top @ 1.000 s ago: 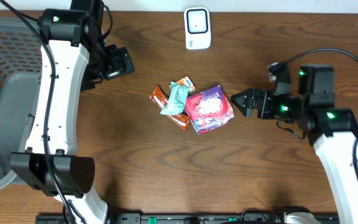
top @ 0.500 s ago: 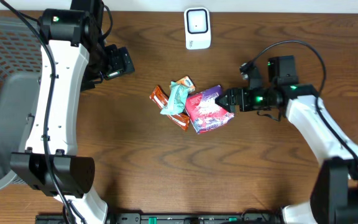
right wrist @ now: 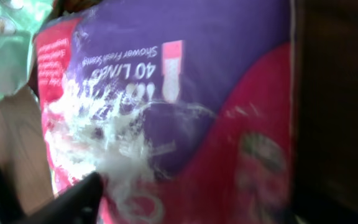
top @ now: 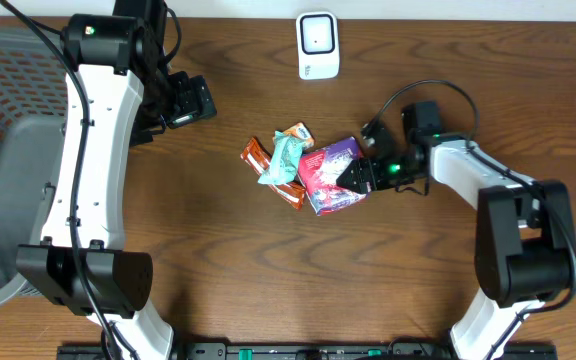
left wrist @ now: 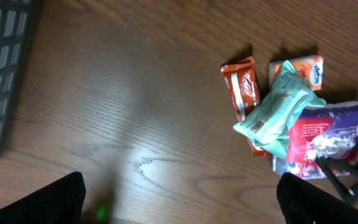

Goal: Scan the item barcode

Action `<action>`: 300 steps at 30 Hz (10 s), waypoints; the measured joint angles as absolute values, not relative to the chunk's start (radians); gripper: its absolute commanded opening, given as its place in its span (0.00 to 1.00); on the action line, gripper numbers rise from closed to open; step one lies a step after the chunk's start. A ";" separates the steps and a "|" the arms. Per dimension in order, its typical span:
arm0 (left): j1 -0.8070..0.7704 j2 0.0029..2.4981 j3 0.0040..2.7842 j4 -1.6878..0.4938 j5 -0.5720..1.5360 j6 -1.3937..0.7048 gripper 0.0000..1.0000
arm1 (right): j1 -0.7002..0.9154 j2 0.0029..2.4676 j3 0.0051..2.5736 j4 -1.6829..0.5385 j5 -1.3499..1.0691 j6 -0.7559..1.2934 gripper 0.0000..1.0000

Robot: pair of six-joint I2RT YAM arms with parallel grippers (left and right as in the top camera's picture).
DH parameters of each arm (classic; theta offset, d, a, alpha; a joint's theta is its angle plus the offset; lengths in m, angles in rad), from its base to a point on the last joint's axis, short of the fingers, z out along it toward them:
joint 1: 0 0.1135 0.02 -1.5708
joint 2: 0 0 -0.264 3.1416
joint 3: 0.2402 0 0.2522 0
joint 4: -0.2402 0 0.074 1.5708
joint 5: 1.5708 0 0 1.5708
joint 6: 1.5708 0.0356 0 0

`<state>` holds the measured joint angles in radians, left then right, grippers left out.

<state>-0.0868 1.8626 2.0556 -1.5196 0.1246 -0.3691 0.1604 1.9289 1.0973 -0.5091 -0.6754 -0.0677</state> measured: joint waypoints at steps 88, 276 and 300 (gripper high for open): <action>-0.087 1.863 2.056 -1.519 0.125 -0.369 0.98 | 0.725 1.905 1.611 -1.129 0.362 0.362 0.99; -0.087 1.863 2.056 -1.520 0.125 -0.369 0.98 | 0.236 2.212 1.490 0.318 -0.248 1.023 0.01; -0.087 1.863 2.056 -1.519 0.125 -0.369 0.98 | -0.512 1.887 1.547 -0.627 0.057 0.598 0.22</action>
